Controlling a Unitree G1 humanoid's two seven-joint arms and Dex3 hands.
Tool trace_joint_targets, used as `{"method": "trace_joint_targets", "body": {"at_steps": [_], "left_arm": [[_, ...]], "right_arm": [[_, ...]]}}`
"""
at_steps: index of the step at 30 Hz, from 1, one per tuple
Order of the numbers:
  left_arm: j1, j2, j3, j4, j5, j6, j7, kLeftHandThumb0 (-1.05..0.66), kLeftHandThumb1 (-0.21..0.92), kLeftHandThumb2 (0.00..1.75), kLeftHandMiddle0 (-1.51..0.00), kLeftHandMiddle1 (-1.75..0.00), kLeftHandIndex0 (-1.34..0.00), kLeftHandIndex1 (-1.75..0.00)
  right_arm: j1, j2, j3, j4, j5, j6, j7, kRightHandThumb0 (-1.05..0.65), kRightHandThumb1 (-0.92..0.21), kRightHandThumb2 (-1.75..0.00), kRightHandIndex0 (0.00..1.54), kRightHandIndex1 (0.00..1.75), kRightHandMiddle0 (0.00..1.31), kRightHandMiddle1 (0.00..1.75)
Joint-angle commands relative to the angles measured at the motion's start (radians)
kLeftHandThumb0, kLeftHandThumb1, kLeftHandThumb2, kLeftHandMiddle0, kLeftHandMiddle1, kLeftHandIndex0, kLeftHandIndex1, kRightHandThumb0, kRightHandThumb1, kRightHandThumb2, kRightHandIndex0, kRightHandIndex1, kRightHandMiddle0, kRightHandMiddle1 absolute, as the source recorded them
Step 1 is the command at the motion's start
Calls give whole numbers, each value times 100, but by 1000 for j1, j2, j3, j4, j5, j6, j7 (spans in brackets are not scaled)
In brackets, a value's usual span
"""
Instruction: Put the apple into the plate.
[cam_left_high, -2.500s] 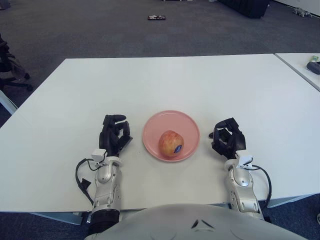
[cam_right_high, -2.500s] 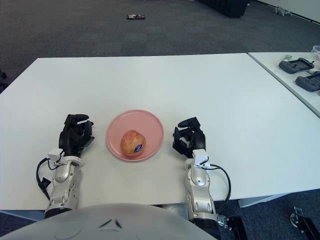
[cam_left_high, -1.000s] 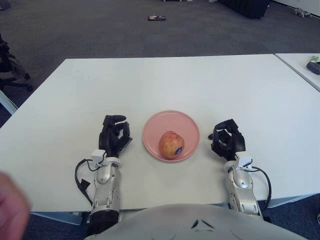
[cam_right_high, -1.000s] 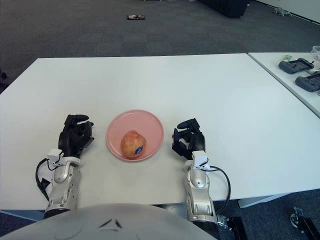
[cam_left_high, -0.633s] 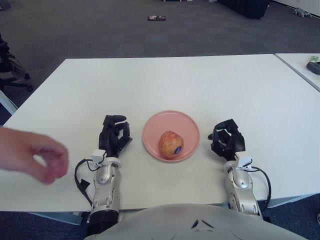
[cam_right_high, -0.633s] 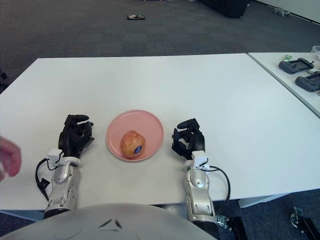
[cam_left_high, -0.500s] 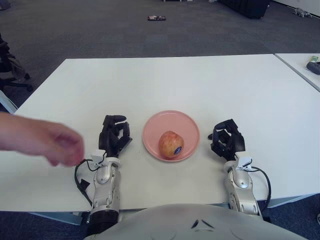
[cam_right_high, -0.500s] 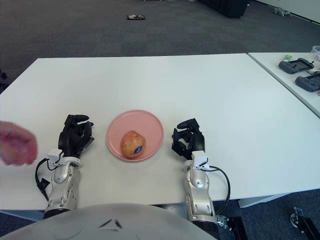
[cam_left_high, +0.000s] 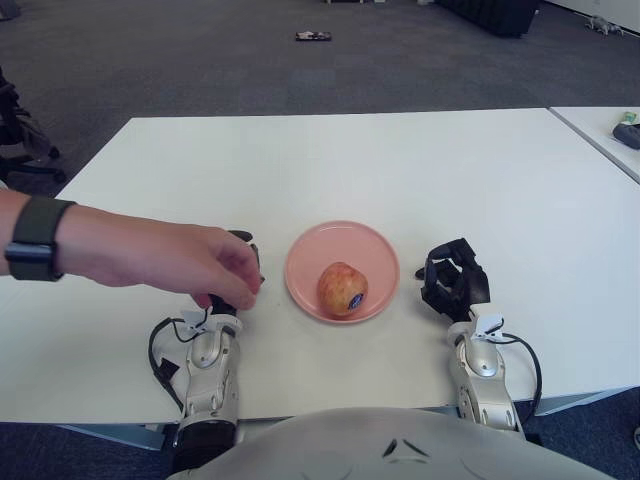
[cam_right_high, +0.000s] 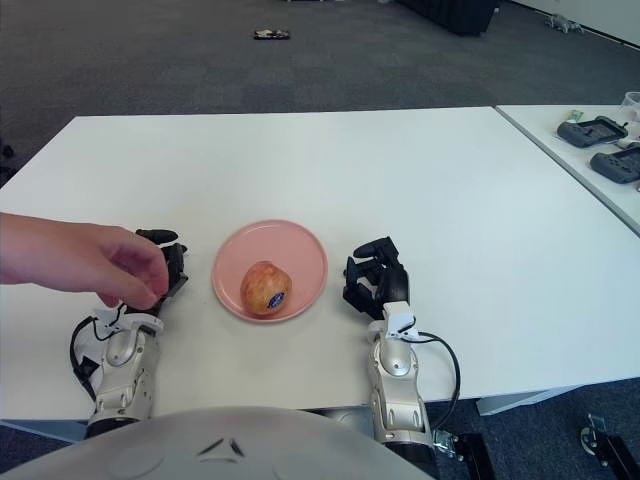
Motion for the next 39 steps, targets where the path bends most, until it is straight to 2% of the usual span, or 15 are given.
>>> {"method": "trace_joint_targets", "body": {"at_steps": [1,21,30,39], "left_arm": [[17,4,-2,7,2,23,5,-38,68,87,-94,-175,-34,-175],[16,7,-2,16,-8,3,-15,-38,67,88,-96,-175,-35,-175],[21,7,-1,-1,-20,37,-17,-38,70,84,-95,-175,-33,-175],[19,5,0,2,-18,29,-14,-38,67,87,-94,-175,-34,-175]], "right_arm": [[-1,7,3,-10,-2,-7,-7,-39,-61,-95,63,139,38,175],[2,10,3,-6,-7,-16,-14,-40,-60,-97,64,138,39,175],[1,9,2,-3,0,-19,-10,-39,-61,-95,64,137,38,175],[-2,7,1,0,4,-21,-4,-39,-62,-94,63,137,38,175]]}}
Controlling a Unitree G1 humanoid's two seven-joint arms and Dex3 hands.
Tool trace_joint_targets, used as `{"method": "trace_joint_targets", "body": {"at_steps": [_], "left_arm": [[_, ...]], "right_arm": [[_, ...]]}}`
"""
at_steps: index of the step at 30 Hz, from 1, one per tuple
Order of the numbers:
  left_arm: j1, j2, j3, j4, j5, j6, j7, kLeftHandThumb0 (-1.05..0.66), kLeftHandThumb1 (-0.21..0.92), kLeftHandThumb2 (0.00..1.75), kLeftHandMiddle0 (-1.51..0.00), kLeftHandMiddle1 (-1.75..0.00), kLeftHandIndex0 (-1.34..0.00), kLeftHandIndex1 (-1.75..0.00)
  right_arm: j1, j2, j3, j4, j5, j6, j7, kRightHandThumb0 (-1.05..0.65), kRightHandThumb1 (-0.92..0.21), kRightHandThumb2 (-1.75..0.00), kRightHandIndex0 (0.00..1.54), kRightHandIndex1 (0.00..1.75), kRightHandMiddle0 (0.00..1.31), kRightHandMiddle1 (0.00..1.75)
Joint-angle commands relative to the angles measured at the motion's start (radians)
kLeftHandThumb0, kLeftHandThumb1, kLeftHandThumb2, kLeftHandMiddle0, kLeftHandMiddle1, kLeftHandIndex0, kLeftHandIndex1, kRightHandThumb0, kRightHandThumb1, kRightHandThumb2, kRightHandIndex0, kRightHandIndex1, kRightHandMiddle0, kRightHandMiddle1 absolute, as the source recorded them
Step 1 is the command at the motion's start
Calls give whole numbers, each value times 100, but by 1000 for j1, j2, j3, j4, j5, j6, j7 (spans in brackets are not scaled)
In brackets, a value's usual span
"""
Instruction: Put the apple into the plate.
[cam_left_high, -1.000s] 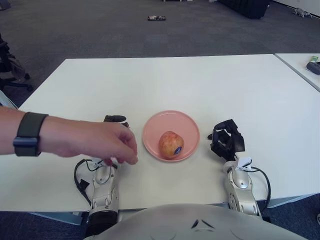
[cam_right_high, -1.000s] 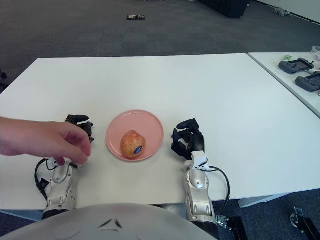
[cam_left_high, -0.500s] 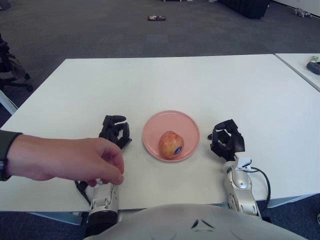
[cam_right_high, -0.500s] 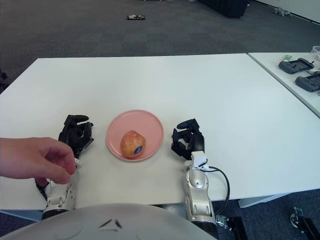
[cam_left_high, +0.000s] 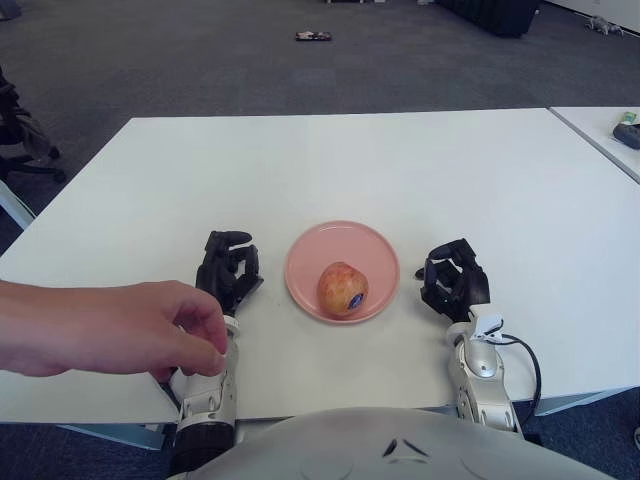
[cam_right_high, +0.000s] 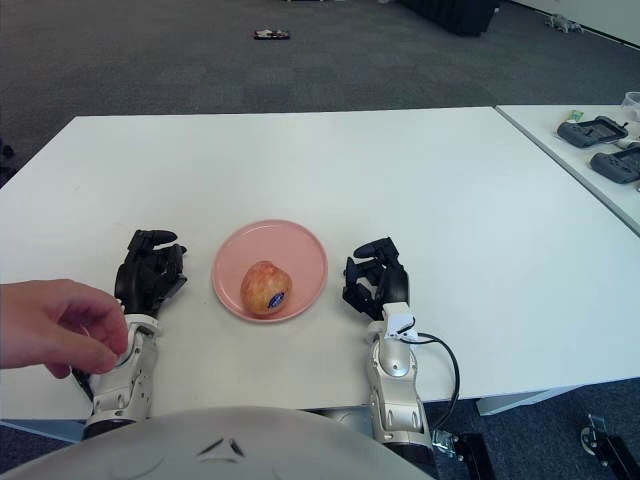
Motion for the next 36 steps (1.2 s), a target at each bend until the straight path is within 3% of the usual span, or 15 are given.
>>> {"method": "trace_joint_targets", "body": {"at_steps": [1,36], "left_arm": [[13,1,0,16,-7,12,-3,-38,67,87,-94,-175,-34,-175],[3,3,1,27,1,-1,3,-38,69,85,-95,-175,-33,-175]], "right_arm": [[-5,1,1,0,7,-16,3,-39,-62,-95,63,137,38,175],[-13,2,-2,4,2,-11,-3,-39,-61,-95,63,138,38,175]]}}
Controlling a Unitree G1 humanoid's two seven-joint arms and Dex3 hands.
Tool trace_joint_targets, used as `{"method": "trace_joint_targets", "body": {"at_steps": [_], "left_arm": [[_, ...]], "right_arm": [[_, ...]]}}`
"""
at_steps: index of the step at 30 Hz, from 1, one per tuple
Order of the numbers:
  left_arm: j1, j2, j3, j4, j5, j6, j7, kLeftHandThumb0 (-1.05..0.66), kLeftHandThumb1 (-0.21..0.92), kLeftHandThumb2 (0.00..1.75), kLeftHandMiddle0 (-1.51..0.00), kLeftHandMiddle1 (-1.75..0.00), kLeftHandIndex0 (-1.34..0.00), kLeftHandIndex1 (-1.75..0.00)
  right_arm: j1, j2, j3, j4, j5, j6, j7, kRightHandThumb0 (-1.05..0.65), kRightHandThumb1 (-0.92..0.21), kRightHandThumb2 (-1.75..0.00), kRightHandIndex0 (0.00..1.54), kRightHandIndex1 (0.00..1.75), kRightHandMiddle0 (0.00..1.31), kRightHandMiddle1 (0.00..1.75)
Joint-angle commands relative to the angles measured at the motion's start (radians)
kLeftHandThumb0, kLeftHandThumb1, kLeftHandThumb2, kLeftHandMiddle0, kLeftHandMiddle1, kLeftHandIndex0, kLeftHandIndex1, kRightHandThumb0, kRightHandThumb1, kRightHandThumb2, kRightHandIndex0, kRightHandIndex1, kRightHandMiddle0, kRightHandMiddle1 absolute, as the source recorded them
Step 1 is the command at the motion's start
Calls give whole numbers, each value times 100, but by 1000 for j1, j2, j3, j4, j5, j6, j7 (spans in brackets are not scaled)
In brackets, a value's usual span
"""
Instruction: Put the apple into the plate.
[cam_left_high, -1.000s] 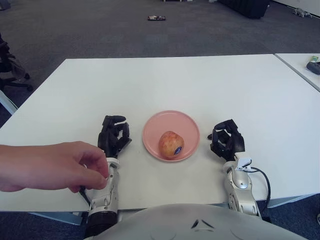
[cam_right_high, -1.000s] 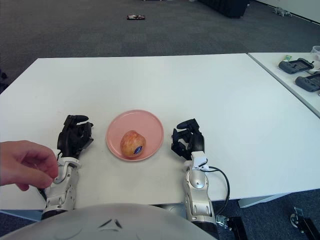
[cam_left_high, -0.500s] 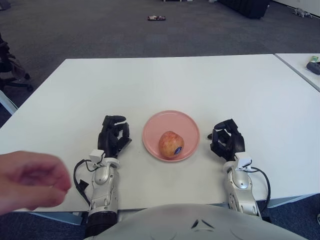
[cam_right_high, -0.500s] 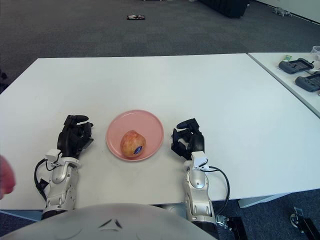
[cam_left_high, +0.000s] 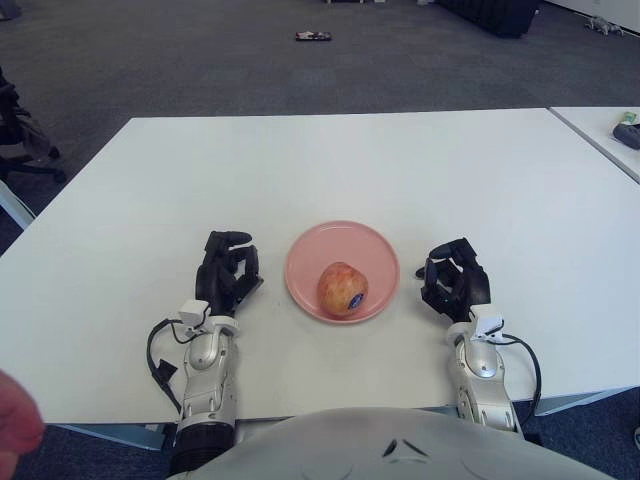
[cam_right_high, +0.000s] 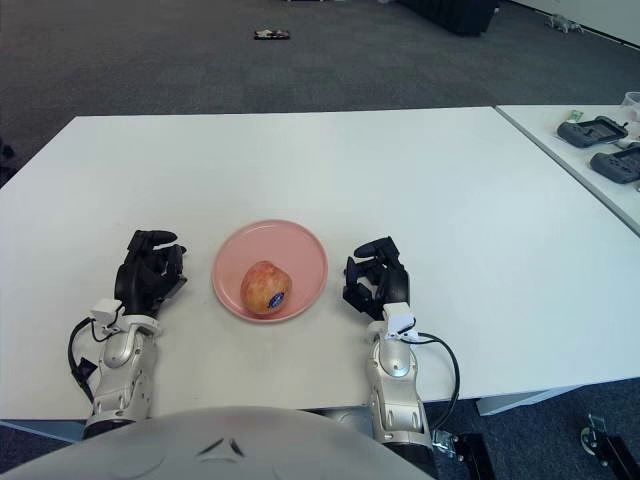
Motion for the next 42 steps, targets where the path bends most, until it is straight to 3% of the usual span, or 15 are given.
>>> {"method": "trace_joint_targets", "body": {"at_steps": [1,42], "left_arm": [[5,2,0,13,-5,21,4,-38,69,85,-94,-175,-33,-175],[4,8,-2,10,-17,24,-7,-38,70,84,-94,-175,-33,-175]], "right_arm": [[-12,2,0,3,0,0,-3,-39,-61,-95,63,139,38,175],[-14,-1,3,5,4,-12,6,-39,-61,-96,62,138,39,175]]}}
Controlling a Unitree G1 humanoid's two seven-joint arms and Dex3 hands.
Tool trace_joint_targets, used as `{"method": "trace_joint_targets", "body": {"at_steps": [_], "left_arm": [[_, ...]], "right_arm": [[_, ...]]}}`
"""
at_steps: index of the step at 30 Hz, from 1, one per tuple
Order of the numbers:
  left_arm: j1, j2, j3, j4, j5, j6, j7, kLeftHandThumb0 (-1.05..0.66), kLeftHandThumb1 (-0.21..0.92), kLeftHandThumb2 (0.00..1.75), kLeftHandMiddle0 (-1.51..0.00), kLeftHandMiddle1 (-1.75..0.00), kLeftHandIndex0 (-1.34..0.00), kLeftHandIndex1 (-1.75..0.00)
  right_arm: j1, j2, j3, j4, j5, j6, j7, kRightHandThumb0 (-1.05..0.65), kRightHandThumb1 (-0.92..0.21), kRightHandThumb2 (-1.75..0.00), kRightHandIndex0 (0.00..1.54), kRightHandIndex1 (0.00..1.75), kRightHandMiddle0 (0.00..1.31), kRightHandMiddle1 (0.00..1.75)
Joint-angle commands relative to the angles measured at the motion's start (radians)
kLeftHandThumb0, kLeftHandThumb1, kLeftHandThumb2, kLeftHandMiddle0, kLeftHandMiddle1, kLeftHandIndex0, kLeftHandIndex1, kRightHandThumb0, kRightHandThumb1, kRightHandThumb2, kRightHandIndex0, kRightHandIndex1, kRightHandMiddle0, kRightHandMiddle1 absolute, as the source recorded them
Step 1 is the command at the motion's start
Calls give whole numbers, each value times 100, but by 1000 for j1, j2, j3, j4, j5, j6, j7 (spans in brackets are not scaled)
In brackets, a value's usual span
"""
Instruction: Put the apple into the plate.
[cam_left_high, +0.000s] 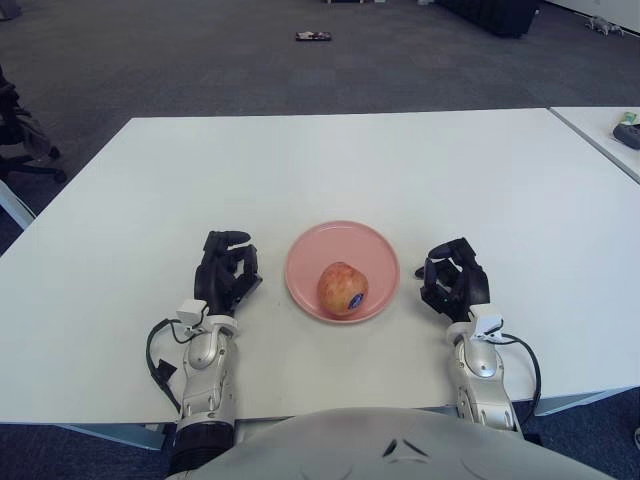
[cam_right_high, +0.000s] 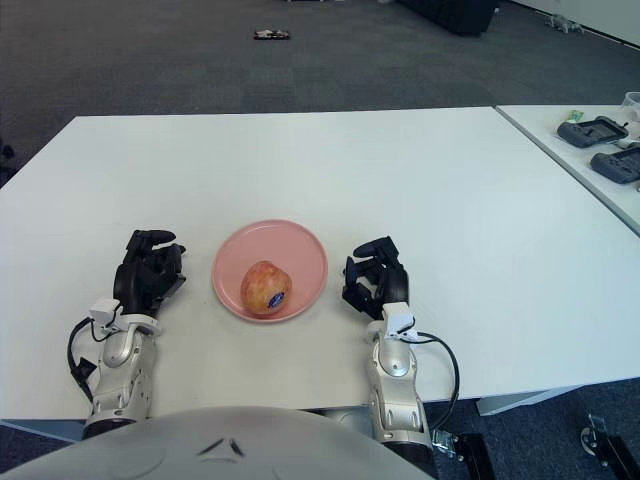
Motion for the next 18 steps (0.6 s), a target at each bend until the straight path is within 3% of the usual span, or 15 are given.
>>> {"method": "trace_joint_targets", "body": {"at_steps": [1,18], "left_arm": [[6,7,-4,12,5,15,-3,-38,70,84,-95,-175,-33,-175],[12,6,-2,-3,9,45,10,-38,68,86,-95,-175,-34,-175]], "right_arm": [[-11,-1,2,-2,3,-6,3,-39,-61,-96,62,138,39,175],[-7,0,2,-7,-1,0,3,-39,-61,-95,63,139,38,175]]}}
